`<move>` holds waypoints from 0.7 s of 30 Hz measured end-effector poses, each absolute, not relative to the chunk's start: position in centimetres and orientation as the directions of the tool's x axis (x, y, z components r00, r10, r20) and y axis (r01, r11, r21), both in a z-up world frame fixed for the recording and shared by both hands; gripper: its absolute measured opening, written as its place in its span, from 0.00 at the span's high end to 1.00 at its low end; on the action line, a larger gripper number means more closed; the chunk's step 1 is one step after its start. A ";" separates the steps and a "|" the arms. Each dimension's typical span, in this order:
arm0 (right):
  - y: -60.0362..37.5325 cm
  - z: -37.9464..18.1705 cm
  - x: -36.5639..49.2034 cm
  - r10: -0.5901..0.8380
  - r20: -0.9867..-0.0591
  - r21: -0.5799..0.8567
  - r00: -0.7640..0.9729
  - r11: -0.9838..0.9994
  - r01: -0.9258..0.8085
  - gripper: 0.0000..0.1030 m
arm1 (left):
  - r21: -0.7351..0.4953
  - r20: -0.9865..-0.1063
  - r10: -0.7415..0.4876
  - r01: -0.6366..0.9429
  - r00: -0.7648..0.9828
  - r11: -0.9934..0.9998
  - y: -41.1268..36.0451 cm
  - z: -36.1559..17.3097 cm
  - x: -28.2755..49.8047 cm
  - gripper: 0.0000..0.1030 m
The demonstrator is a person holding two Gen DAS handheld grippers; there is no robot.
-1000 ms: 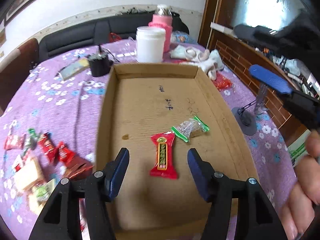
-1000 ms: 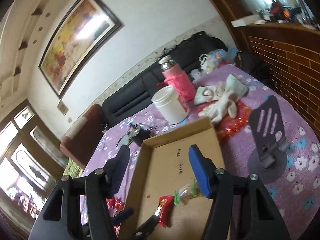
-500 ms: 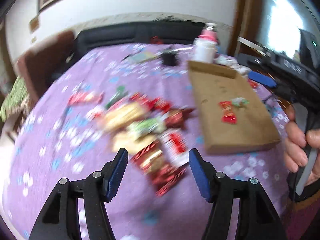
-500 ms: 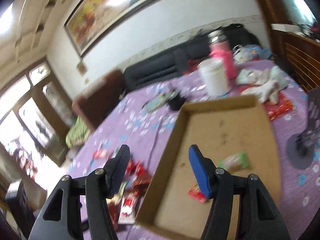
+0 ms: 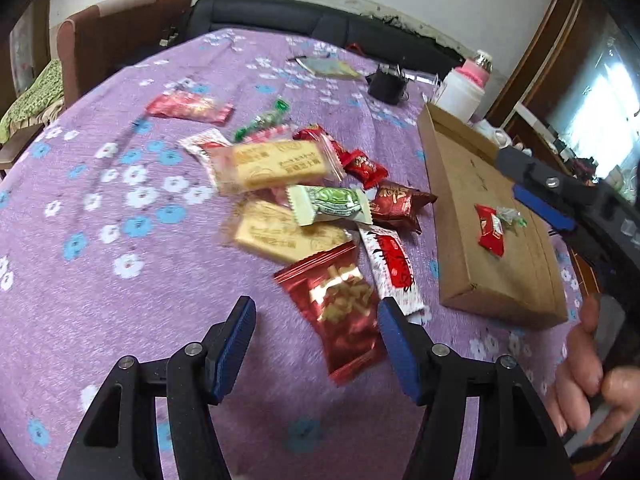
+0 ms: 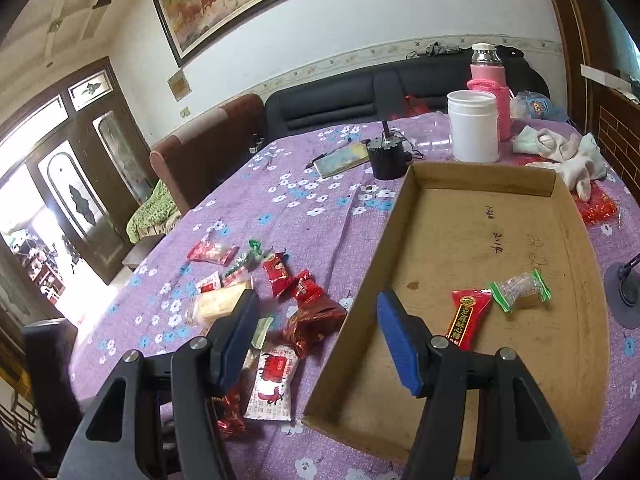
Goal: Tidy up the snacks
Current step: 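Move the left gripper to the red foil packet and grasp it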
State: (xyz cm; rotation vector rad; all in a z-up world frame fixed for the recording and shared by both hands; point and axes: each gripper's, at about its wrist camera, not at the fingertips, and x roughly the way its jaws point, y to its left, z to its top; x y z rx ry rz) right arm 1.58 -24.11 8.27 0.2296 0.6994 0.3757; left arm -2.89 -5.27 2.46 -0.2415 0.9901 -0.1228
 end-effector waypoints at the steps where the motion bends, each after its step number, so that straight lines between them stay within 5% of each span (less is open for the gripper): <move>1: -24.0 8.3 1.7 0.412 -0.582 0.326 0.701 0.908 -0.263 0.40 | -0.257 -0.817 -0.218 0.002 0.533 0.967 -5.6 2.2 -2.5 0.34; 5: -23.6 8.0 1.7 0.417 -0.593 0.317 0.689 0.907 -0.277 0.40 | -0.147 -0.824 -0.140 0.030 0.549 0.989 -7.2 1.9 -2.0 0.38; 9: -22.7 7.7 1.7 0.427 -0.613 0.306 0.665 0.904 -0.298 0.40 | -0.132 -0.811 -0.130 0.039 0.570 0.990 -6.1 2.0 -2.2 0.60; 21: -15.5 5.0 0.0 0.308 -0.742 0.048 0.595 0.910 -0.411 0.40 | -0.205 -0.767 -0.150 -0.017 0.624 0.979 1.9 1.9 -2.3 0.63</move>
